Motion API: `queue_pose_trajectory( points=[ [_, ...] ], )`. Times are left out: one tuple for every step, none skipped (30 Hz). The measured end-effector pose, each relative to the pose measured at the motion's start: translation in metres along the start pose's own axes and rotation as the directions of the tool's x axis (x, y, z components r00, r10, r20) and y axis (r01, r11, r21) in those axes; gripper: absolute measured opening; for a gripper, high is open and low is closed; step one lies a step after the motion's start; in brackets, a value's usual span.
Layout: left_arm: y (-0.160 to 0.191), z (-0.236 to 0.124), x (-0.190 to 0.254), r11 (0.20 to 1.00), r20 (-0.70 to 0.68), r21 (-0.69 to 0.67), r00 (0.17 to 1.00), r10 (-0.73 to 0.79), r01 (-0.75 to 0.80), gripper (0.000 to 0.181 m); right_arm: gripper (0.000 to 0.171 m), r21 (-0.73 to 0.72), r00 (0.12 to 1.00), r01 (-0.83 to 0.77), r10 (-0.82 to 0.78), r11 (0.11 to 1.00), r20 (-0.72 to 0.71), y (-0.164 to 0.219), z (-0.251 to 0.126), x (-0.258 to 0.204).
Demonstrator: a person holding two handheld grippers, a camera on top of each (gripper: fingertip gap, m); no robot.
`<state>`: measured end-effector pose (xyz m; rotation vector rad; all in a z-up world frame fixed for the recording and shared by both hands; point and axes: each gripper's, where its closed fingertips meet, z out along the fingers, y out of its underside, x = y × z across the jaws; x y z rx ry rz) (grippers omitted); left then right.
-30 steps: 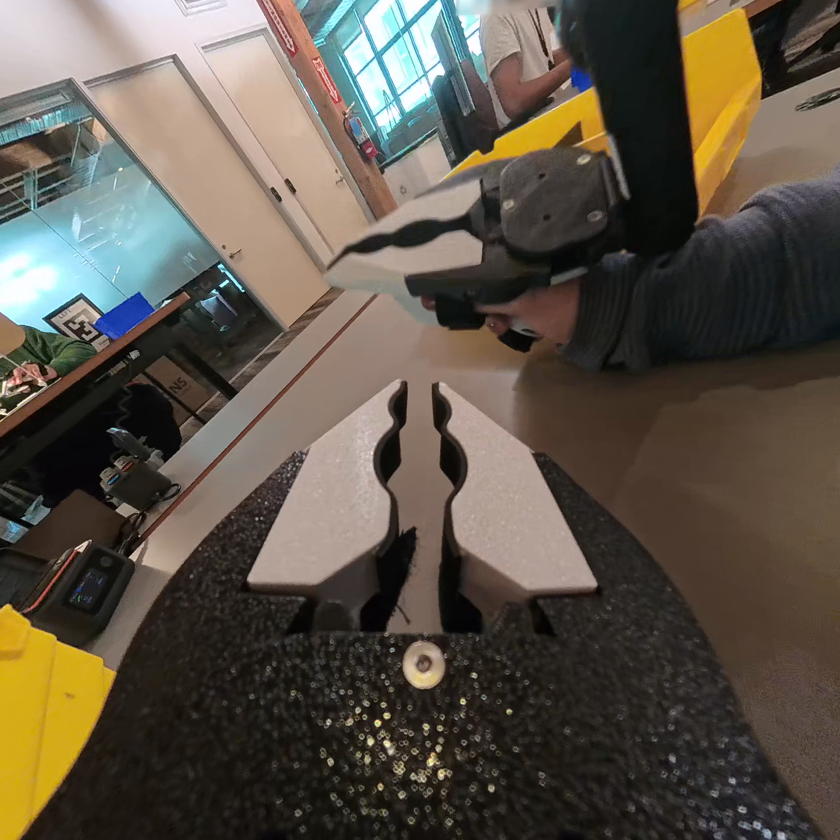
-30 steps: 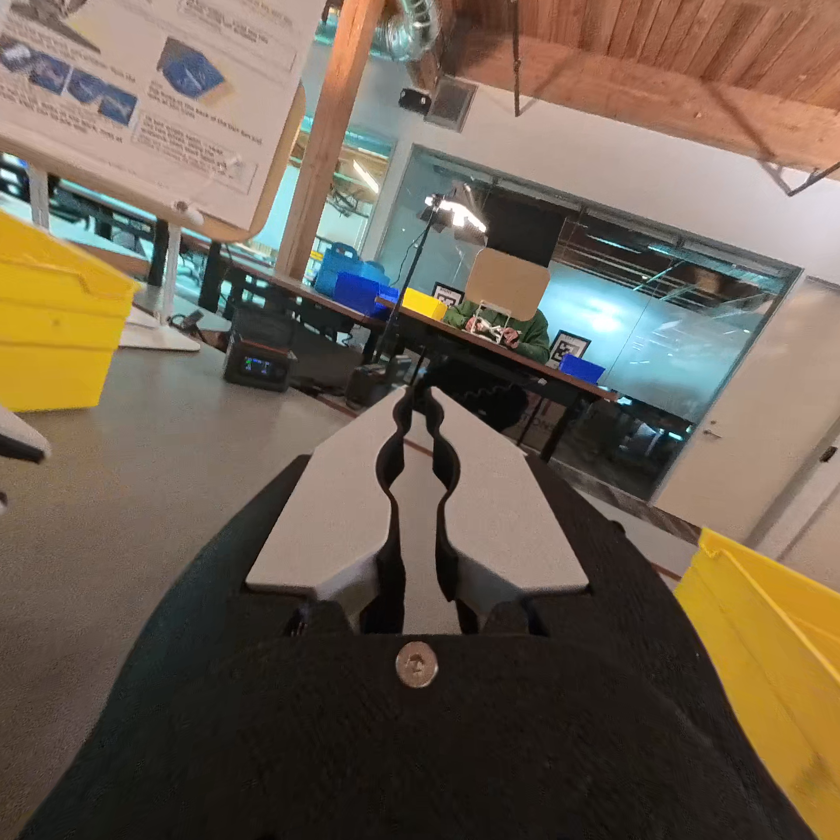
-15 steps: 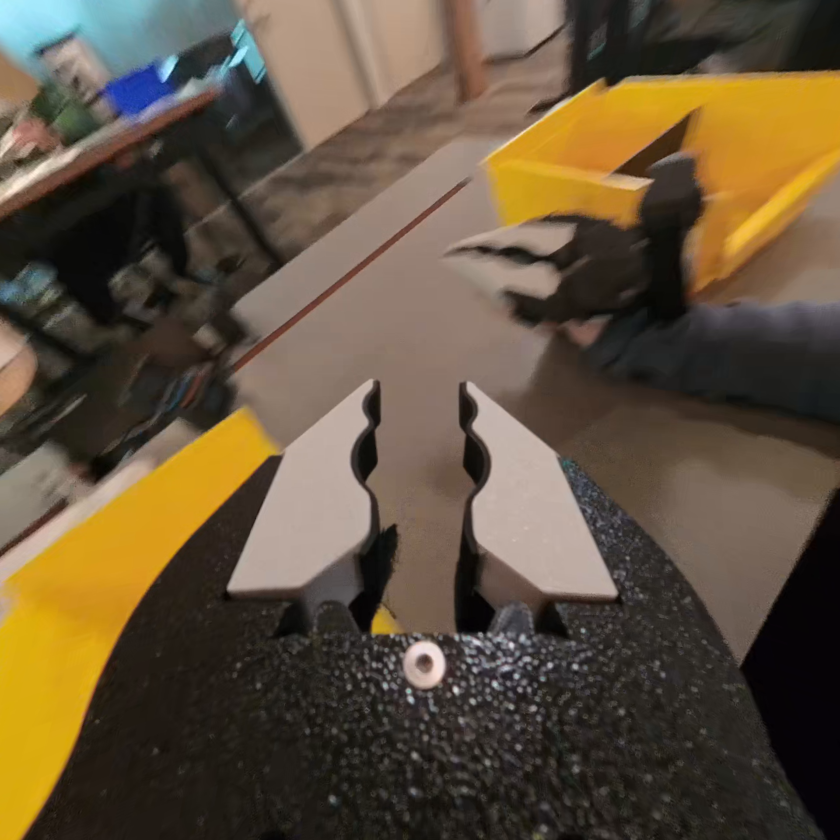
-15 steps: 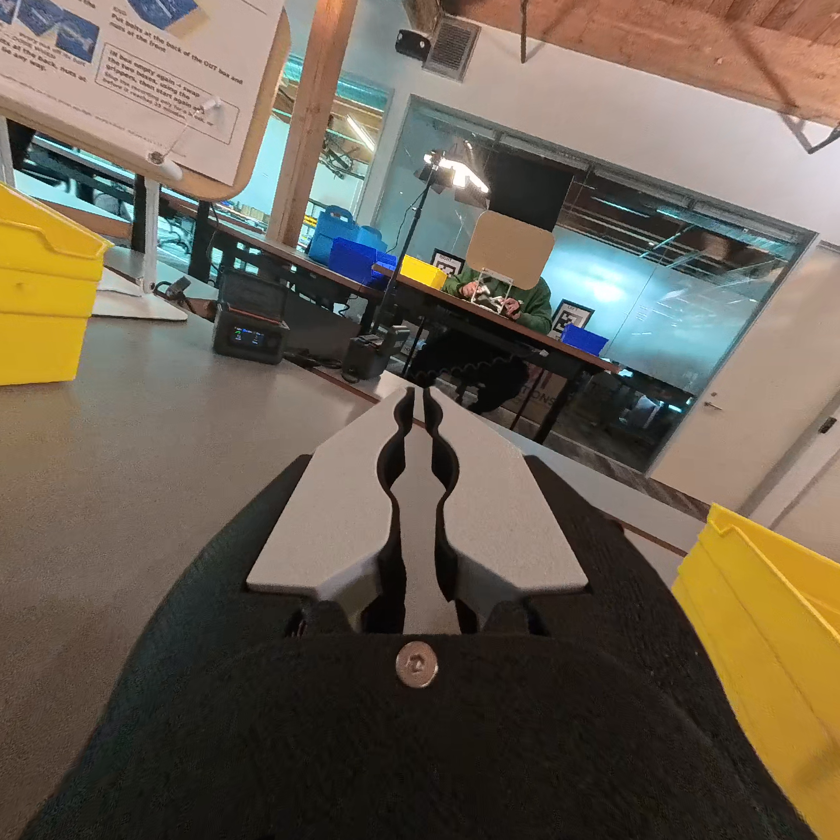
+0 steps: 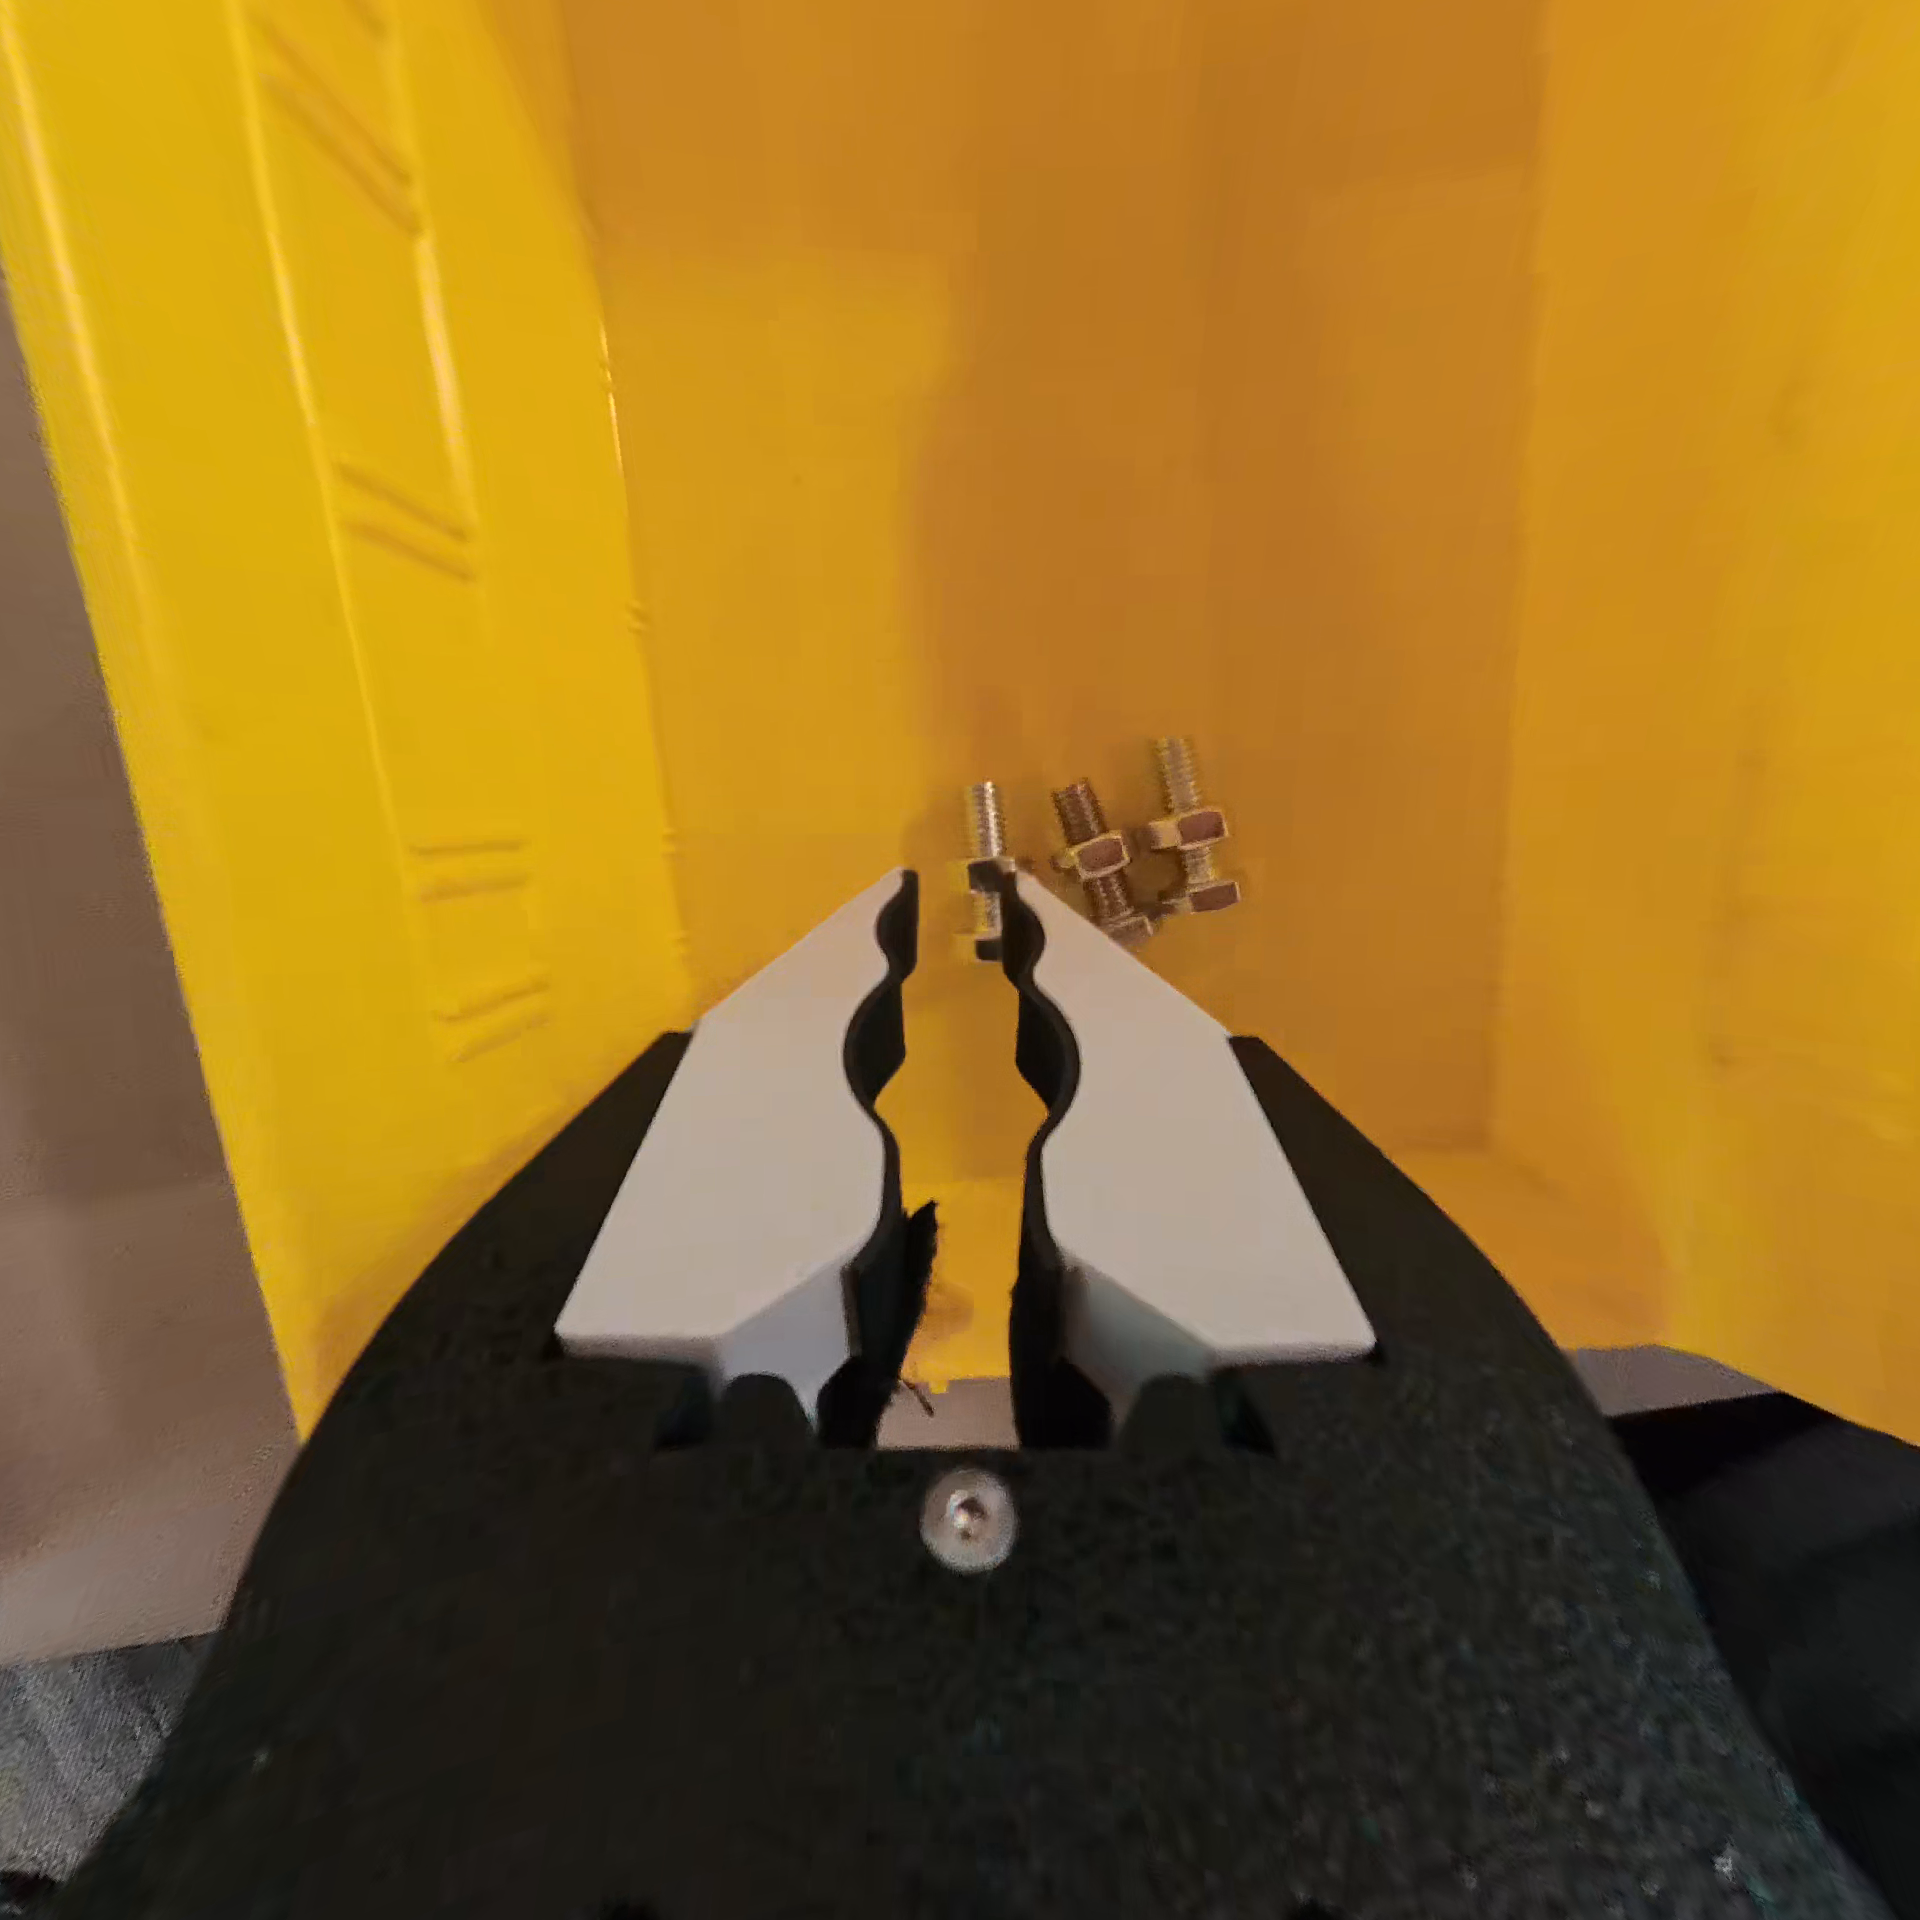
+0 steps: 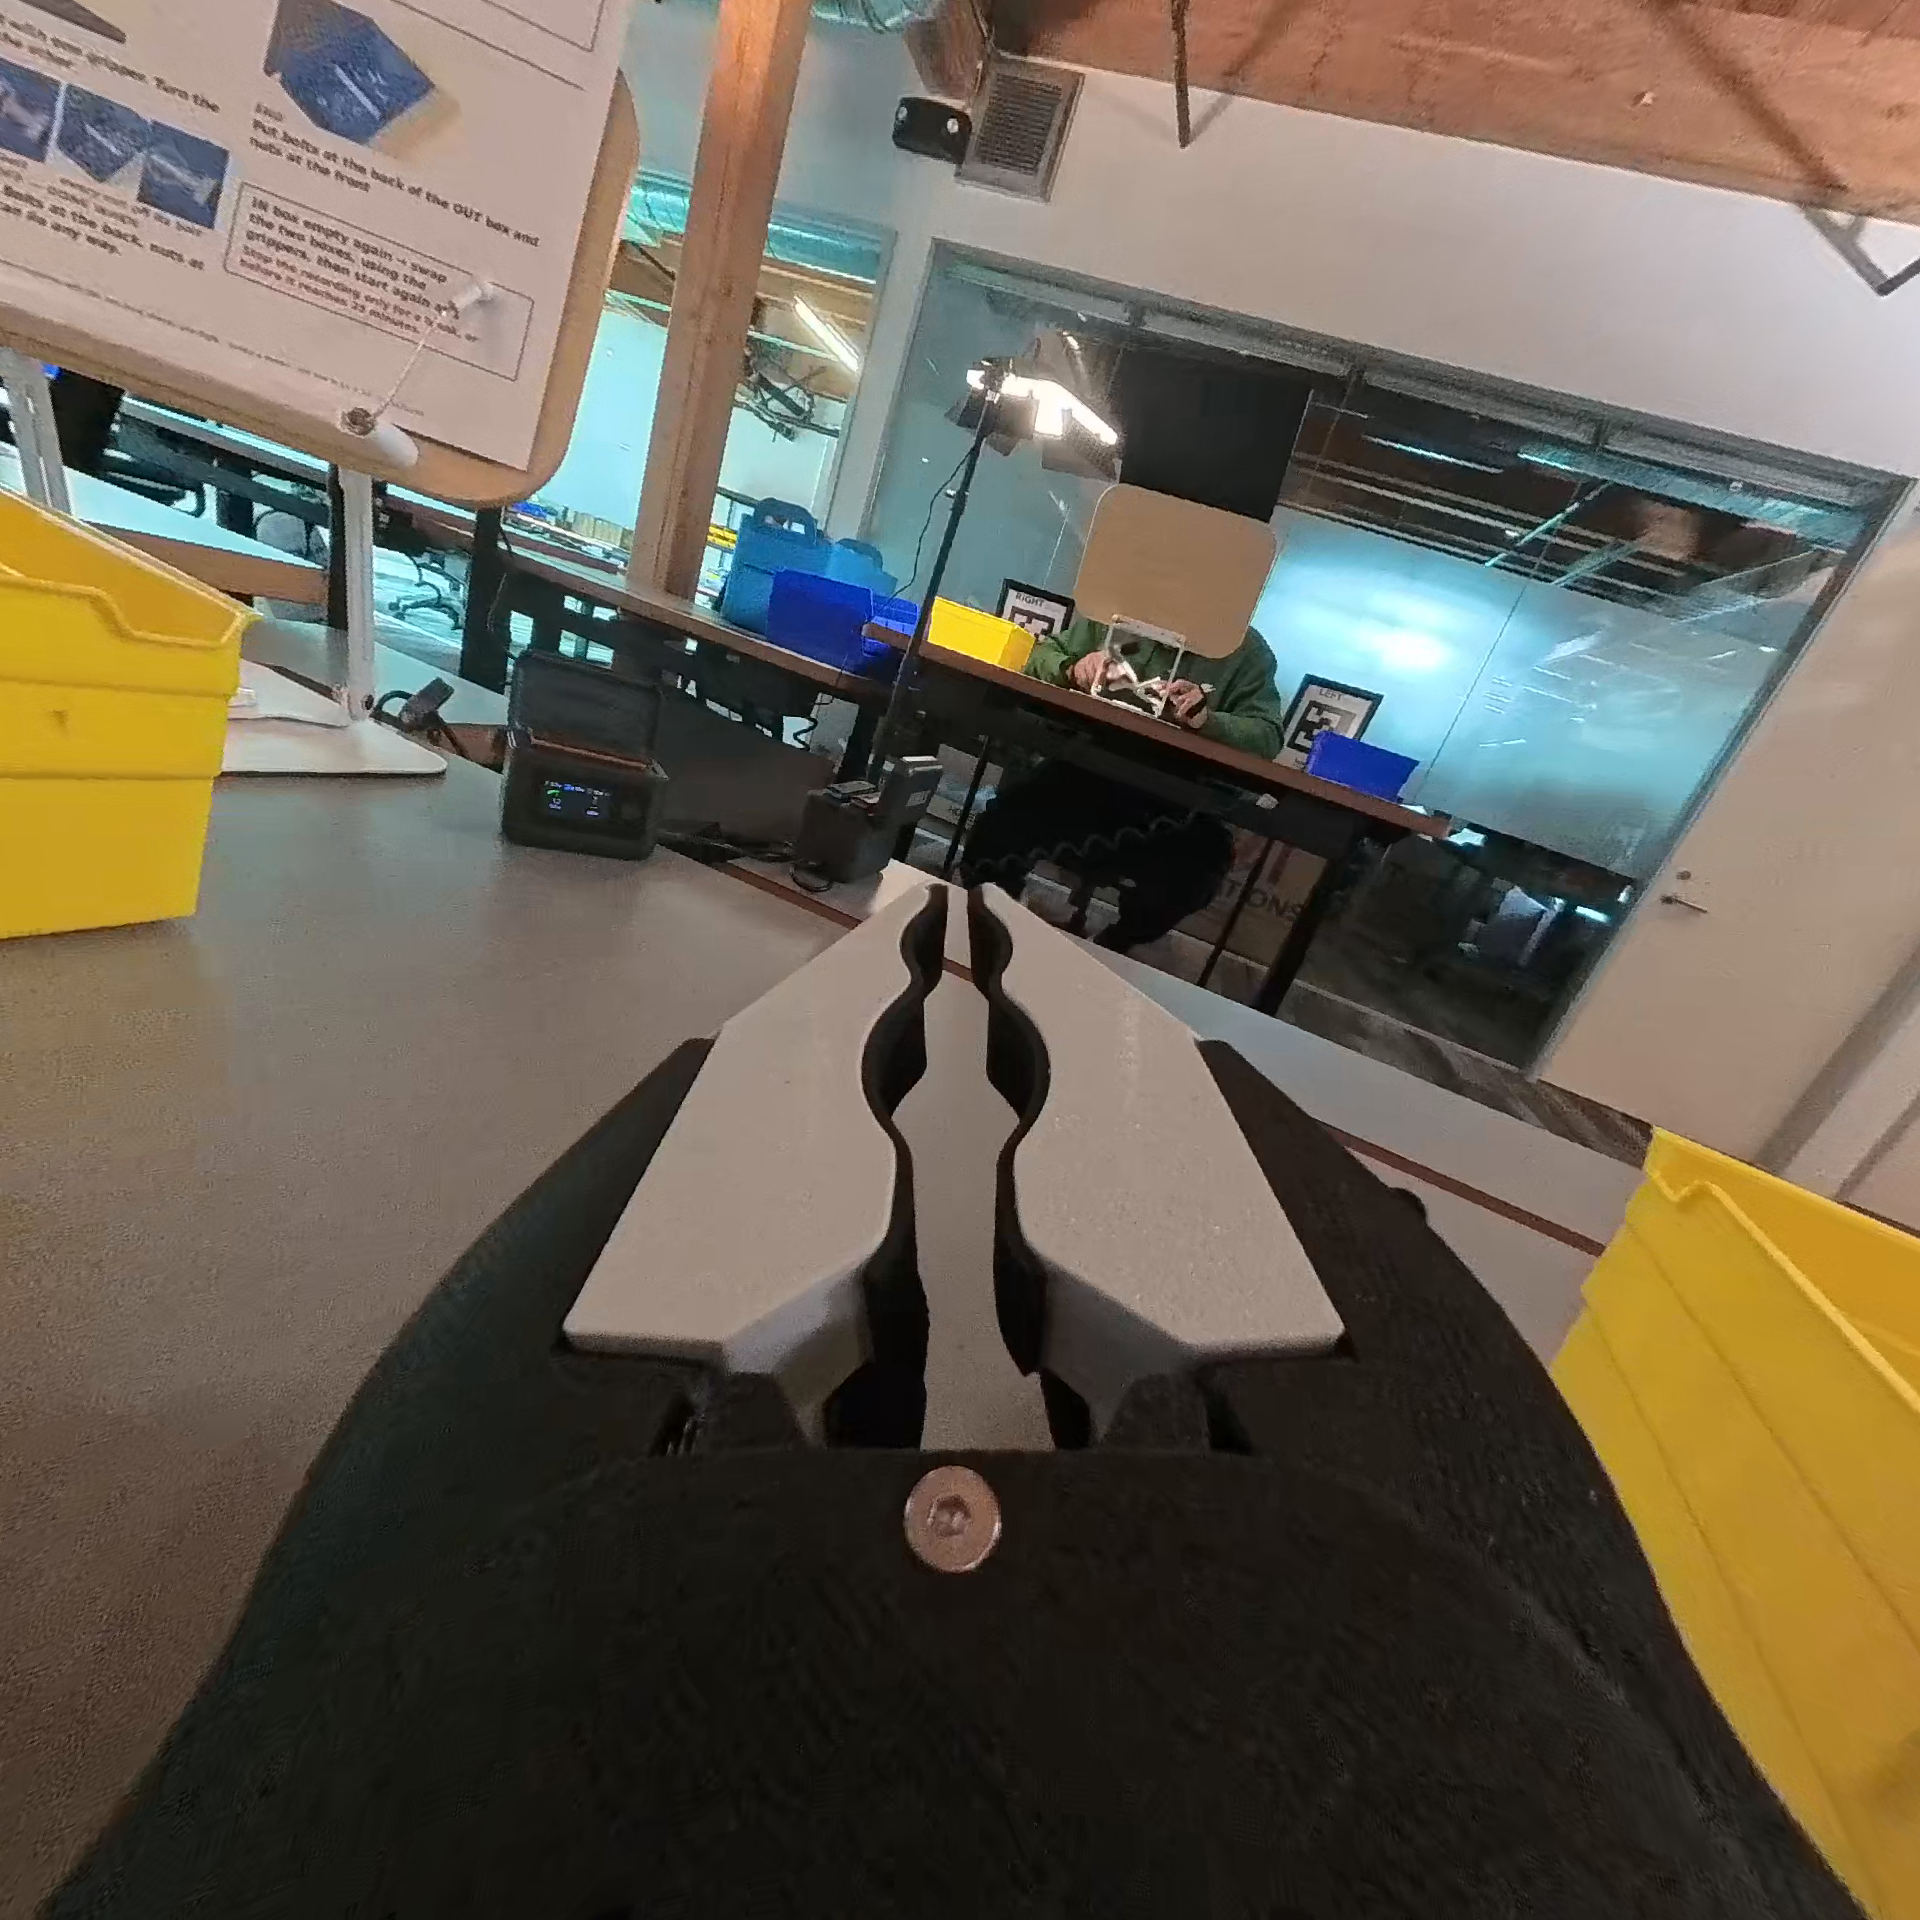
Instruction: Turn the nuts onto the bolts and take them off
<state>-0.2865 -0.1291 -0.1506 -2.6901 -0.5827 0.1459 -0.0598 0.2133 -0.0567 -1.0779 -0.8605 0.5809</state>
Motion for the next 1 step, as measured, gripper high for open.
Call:
queue_pose_trajectory(
  points=[
    [0.0019,0.0009,-0.0002,1.000,-0.002,-0.010,1.000,0.000,0.000,0.013,0.003,0.000,1.000,0.003,-0.003,1.000,0.004,0.0000,0.0001,-0.0007]
  ],
)
